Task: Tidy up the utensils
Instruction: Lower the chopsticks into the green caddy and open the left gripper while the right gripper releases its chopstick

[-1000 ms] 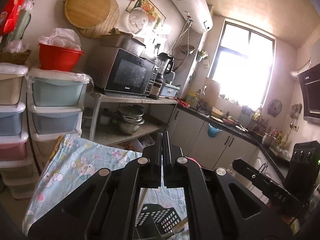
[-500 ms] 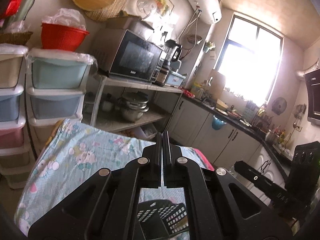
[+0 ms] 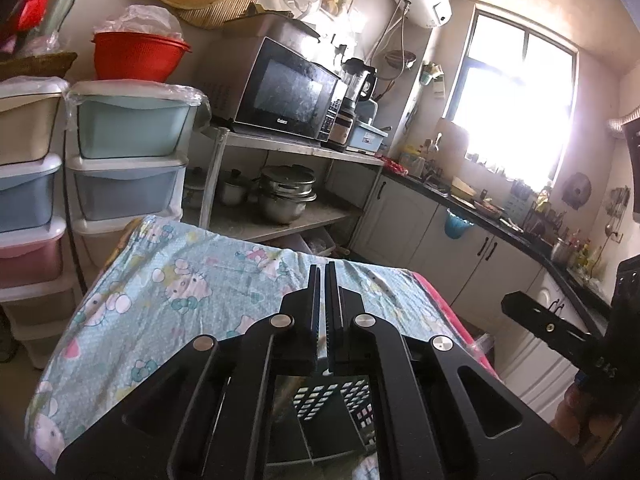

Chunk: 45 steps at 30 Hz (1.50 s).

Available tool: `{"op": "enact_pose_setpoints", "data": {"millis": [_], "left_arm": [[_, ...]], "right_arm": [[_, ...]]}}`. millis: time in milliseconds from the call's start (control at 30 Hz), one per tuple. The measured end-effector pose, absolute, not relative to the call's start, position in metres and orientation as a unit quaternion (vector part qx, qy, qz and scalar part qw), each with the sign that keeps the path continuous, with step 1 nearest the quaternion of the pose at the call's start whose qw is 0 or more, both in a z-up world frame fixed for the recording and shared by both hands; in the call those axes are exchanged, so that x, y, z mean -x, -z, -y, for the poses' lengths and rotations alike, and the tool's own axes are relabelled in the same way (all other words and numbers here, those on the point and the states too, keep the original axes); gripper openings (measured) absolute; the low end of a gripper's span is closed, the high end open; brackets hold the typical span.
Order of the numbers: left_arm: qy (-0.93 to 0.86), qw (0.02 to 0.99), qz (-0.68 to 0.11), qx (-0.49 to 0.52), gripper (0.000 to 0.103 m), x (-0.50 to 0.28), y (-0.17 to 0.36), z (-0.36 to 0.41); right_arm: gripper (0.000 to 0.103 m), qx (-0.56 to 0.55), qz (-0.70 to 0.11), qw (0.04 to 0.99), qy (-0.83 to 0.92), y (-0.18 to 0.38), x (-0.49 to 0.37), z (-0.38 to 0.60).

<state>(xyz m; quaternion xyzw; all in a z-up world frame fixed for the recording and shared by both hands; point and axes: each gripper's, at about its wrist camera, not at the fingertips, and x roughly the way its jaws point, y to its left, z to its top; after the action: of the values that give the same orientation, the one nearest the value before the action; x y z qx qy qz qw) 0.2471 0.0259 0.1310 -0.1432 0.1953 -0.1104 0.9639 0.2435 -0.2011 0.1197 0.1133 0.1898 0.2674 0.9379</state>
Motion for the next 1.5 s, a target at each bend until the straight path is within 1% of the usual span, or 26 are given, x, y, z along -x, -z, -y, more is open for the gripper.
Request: {"op": "enact_pose_setpoints", "data": {"millis": [67,133,167,233,267,333,367,433,567,600,633,667,733,1133,1500], "left_arm": [[0.108,0.965,-0.195,0.141,0.004,-0.245,-0.13,-0.026],[0.104,0.966,-0.194,0.138,0.015,-0.241,-0.129,-0.026],[0.104,0.966,-0.193,0.139,0.018,-0.24,-0.128,-0.027],[0.1,0.966,-0.193,0.139,0.031,-0.239,-0.127,-0.028],[0.098,0.966,-0.194,0.14,0.034,-0.238,-0.126,-0.029],[0.095,0.965,-0.196,0.144,0.045,-0.236,-0.123,-0.031],[0.093,0.965,-0.196,0.146,0.047,-0.235,-0.122,-0.032],[0.089,0.965,-0.195,0.152,0.057,-0.232,-0.12,-0.036],[0.083,0.964,-0.194,0.161,0.072,-0.226,-0.117,-0.041],[0.083,0.964,-0.194,0.162,0.079,-0.224,-0.117,-0.041],[0.082,0.964,-0.193,0.162,0.083,-0.223,-0.117,-0.041],[0.081,0.964,-0.192,0.162,0.084,-0.221,-0.116,-0.041],[0.08,0.964,-0.191,0.164,0.092,-0.218,-0.116,-0.042],[0.073,0.967,-0.188,0.157,0.092,-0.202,-0.117,-0.045],[0.067,0.966,-0.198,0.154,0.092,-0.188,-0.109,-0.047]], "right_arm": [[0.034,-0.115,-0.192,0.938,-0.265,-0.117,-0.242,0.203],[0.04,-0.118,-0.192,0.939,-0.26,-0.114,-0.24,0.207],[0.041,-0.119,-0.194,0.939,-0.258,-0.113,-0.24,0.208],[0.045,-0.122,-0.196,0.939,-0.257,-0.11,-0.239,0.211],[0.046,-0.123,-0.197,0.938,-0.256,-0.109,-0.238,0.212],[0.05,-0.126,-0.196,0.939,-0.255,-0.109,-0.236,0.215],[0.051,-0.126,-0.195,0.939,-0.253,-0.108,-0.235,0.216],[0.054,-0.127,-0.193,0.94,-0.25,-0.109,-0.233,0.218],[0.057,-0.126,-0.192,0.942,-0.246,-0.108,-0.229,0.221],[0.058,-0.126,-0.191,0.942,-0.245,-0.107,-0.228,0.222],[0.058,-0.125,-0.191,0.942,-0.245,-0.107,-0.227,0.222],[0.059,-0.125,-0.19,0.943,-0.244,-0.107,-0.226,0.223],[0.061,-0.123,-0.19,0.944,-0.242,-0.106,-0.224,0.223],[0.068,-0.111,-0.189,0.946,-0.239,-0.101,-0.21,0.227],[0.068,-0.1,-0.203,0.943,-0.242,-0.09,-0.195,0.226]]}}
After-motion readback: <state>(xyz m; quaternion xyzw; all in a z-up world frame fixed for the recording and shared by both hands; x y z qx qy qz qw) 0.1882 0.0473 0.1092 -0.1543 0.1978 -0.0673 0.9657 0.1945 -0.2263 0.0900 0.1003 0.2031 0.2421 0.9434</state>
